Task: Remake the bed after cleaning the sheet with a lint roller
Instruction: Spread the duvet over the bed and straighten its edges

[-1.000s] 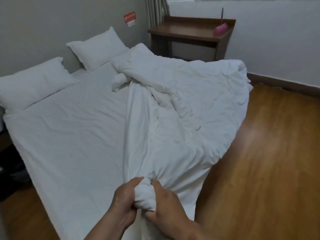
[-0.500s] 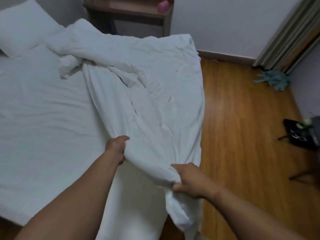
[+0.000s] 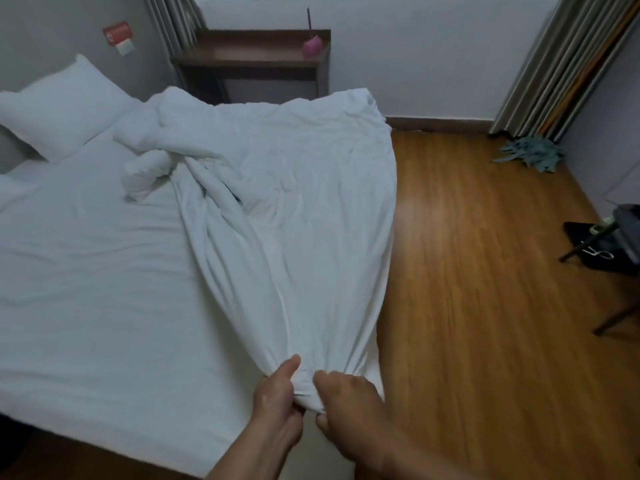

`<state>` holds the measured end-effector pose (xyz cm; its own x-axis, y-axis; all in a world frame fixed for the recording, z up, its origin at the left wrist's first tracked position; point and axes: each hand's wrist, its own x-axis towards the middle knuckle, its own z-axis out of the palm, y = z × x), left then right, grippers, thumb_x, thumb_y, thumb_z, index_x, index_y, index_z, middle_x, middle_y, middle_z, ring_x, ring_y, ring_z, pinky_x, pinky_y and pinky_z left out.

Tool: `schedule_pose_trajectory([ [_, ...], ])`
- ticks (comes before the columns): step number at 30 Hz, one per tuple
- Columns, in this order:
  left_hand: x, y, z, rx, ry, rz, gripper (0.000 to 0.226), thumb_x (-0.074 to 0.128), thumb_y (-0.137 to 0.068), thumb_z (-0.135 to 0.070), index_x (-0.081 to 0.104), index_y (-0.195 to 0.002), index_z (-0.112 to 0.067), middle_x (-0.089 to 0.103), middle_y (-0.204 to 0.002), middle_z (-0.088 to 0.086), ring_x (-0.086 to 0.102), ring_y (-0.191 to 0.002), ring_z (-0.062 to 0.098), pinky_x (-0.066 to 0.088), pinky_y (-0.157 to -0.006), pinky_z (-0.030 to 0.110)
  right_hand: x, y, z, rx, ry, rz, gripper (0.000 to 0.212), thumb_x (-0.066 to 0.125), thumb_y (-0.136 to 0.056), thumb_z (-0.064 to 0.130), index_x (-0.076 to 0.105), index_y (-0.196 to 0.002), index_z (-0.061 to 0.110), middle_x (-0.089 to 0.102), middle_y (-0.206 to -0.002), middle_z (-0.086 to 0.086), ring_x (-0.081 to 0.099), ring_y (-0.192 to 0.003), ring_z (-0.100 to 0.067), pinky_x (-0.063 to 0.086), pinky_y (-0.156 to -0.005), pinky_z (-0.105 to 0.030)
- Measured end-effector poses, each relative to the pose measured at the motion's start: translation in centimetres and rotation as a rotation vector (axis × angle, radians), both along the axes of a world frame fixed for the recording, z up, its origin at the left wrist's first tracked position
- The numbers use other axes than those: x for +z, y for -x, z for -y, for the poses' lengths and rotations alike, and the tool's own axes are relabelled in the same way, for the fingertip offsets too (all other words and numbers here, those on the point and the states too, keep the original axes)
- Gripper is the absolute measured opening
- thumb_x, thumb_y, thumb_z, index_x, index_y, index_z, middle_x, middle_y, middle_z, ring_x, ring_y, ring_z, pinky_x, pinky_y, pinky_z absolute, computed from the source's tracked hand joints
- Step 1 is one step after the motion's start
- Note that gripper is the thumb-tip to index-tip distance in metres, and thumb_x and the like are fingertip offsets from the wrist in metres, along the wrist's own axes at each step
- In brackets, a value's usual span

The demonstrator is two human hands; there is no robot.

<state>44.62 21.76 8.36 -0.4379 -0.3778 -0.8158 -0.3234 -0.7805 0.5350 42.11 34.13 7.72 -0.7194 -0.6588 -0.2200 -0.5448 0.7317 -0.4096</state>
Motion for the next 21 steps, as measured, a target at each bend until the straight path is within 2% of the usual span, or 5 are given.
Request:
schedule_pose_trajectory([
  [6,1.6,1.0,3.2,-0.117,0.075,-0.063,0.040,0.076,-0.082,-0.022,0.069,-0.114,0.001,0.074,-0.106,0.019,0.070,-0.101,0.037,0.054,-0.095,0.051,3.8,-2.4,-1.0,0.008,0.091,-0.039,0.021,0.052,-0.078,0.036,0.035,-0.076,0.022,0.063,-0.086,-0.005,0.058,-0.080,-0.032,0.037,-0.066,-0.038],
  [12,2.0,7.1,14.7,-0.125,0.071,-0.119,0.041,0.070,-0.091,-0.032,0.065,-0.122,-0.006,0.070,-0.119,0.016,0.066,-0.110,0.035,0.048,-0.102,0.054,4.5,-3.7,-1.0,-0.010,0.050,0.043,0.026,0.053,-0.073,0.040,0.039,-0.077,0.018,0.050,-0.084,0.001,0.055,-0.080,-0.025,0.028,-0.057,-0.023],
  [16,-2.0,10.1,18.4,-0.153,0.028,-0.103,0.049,0.079,-0.073,-0.020,0.069,-0.119,-0.007,0.073,-0.112,0.019,0.070,-0.098,0.041,0.053,-0.089,0.061,1.4,-3.2,1.2,-0.317,-0.105,0.057,0.051,0.044,-0.068,0.054,0.051,-0.112,0.029,0.056,-0.113,0.010,0.058,-0.108,-0.019,0.044,-0.084,-0.030],
  [18,-4.0,9.5,18.4,-0.190,-0.019,-0.131,0.056,0.078,-0.064,-0.017,0.069,-0.117,0.000,0.071,-0.111,0.024,0.069,-0.099,0.046,0.049,-0.088,0.070,-0.1,-3.0,5.5,-0.464,-0.105,0.005,0.070,0.044,-0.068,0.055,0.039,-0.134,0.033,0.048,-0.125,0.008,0.053,-0.117,-0.019,0.044,-0.093,-0.032],
  [21,-2.9,5.3,18.1,-0.213,-0.100,-0.127,0.043,0.076,-0.077,-0.015,0.067,-0.113,0.006,0.071,-0.107,0.028,0.069,-0.097,0.047,0.051,-0.090,0.068,-1.7,-1.7,15.2,-0.460,0.034,-0.037,0.094,0.056,-0.069,0.057,0.021,-0.153,0.031,0.040,-0.142,0.003,0.048,-0.125,-0.022,0.044,-0.099,-0.039],
])
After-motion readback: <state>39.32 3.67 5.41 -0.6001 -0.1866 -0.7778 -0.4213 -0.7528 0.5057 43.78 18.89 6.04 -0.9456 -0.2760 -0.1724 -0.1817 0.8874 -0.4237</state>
